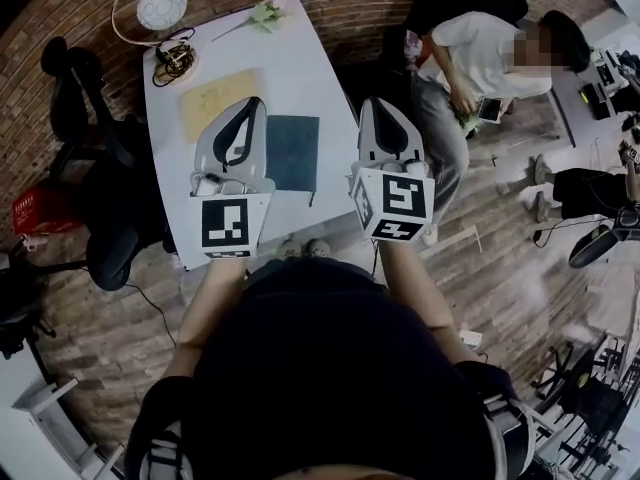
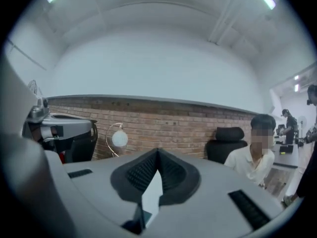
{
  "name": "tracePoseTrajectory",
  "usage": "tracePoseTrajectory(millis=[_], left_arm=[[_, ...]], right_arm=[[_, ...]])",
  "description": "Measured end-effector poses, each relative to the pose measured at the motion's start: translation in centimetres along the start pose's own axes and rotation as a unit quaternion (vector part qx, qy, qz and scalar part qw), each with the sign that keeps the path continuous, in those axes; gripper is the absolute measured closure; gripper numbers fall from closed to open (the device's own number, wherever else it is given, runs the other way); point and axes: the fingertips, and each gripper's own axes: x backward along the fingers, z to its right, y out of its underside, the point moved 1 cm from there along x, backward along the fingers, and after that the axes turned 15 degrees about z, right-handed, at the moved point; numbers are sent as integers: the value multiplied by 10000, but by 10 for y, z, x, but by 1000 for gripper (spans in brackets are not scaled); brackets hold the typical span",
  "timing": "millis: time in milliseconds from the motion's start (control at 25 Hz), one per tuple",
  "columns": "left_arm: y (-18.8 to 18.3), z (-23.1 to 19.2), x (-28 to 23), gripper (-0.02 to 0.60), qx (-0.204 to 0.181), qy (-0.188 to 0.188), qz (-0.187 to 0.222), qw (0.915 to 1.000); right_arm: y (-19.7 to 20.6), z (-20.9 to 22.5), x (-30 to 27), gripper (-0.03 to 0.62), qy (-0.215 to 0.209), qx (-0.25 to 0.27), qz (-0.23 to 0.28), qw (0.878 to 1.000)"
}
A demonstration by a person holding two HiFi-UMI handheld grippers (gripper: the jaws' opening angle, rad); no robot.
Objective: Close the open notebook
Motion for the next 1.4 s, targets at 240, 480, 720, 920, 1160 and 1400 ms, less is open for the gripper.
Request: tracePoseTrajectory(millis=[240, 480, 720, 920, 1160, 1400], left_arm=[[-38, -5, -17, 586, -10, -91, 8, 10000], [-39, -5, -17, 586, 49, -24, -1, 10000], [-38, -10, -16, 586, 79, 0, -35, 10000], [-39, -13, -14, 586, 98, 34, -23, 9999], [-40, -14, -6, 586, 115, 141, 56, 9998], [-32, -17, 8, 586, 268, 193, 131, 9994]], right_arm=[[-52, 11, -2, 582, 64, 144, 446, 9989], [-60, 8, -1, 583, 64, 191, 536, 9984], [-62, 5, -2, 582, 94, 212, 546, 9982], [-65, 3, -1, 583, 155, 257, 579, 9979], [-63, -2, 3, 583, 193, 142, 578, 9980], [-54, -11, 13, 583, 288, 172, 545, 9979]])
